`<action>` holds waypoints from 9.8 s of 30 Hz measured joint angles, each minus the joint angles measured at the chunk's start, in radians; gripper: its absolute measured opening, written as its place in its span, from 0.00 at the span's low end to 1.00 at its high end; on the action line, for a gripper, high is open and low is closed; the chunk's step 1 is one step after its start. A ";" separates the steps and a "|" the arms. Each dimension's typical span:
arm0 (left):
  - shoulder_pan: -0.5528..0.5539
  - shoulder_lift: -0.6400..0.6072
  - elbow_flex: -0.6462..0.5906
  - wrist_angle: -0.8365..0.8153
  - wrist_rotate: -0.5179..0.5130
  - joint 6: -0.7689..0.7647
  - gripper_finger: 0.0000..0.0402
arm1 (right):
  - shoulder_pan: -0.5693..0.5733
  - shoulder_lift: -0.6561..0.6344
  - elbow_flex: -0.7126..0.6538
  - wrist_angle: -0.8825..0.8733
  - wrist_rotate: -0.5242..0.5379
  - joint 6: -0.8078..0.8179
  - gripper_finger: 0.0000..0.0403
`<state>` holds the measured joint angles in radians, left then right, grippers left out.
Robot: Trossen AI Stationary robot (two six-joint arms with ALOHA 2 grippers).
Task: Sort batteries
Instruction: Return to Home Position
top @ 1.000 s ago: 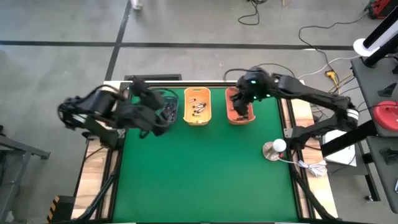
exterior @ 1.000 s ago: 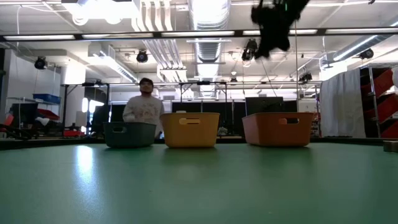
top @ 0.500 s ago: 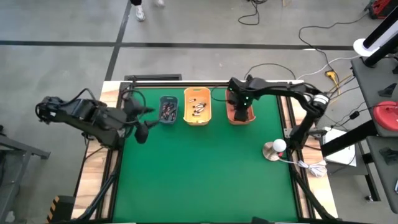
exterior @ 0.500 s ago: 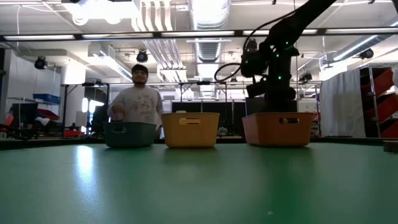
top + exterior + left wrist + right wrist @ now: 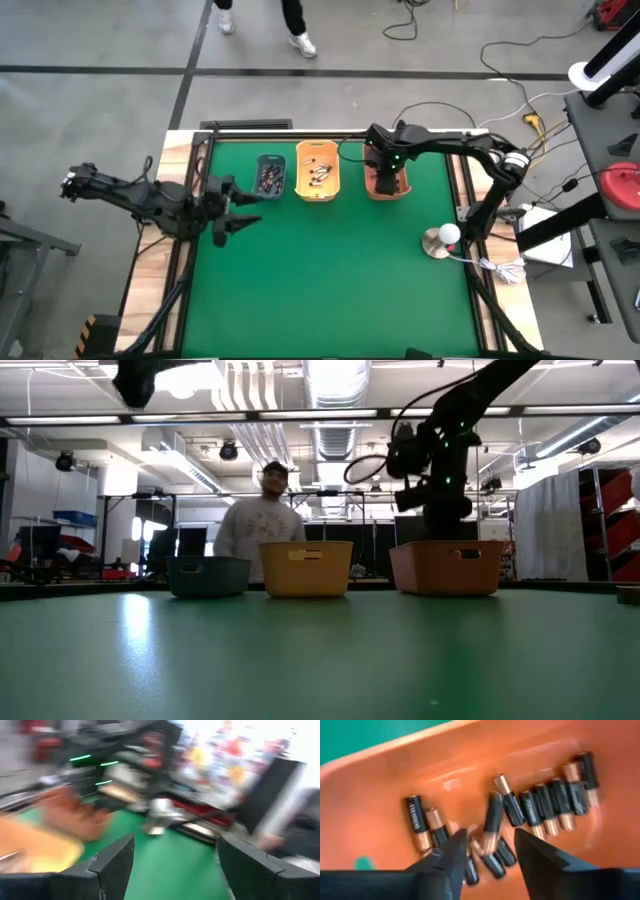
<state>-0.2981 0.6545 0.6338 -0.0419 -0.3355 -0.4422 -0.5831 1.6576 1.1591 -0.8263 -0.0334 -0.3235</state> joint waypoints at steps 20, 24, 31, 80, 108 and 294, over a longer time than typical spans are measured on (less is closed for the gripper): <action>0.002 0.019 -0.103 0.025 -0.173 -0.086 0.65 | 0.137 -0.605 -0.313 0.634 -0.380 0.423 0.41; 0.012 0.023 -0.080 0.030 -0.195 -0.040 0.65 | 0.154 -0.647 -0.335 0.686 -0.387 0.489 0.33; 0.026 -0.073 -0.186 0.078 -0.205 -0.009 0.65 | 0.227 -0.787 -0.467 1.008 -0.383 0.372 0.05; 0.060 -0.563 -0.623 0.461 -0.045 0.318 0.65 | 0.391 -1.657 -1.066 1.057 -0.196 0.352 0.03; 0.301 -0.546 -0.624 0.391 0.388 0.410 0.65 | 0.517 -1.650 -1.147 1.137 -0.236 0.302 0.03; 0.403 0.229 -0.625 0.527 0.500 0.399 0.65 | 0.572 -1.465 -1.148 0.853 -0.036 0.263 0.03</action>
<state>0.1046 0.8833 0.0090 0.4850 0.1642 -0.0429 -0.0115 0.1925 0.0114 0.0265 -0.0690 -0.0605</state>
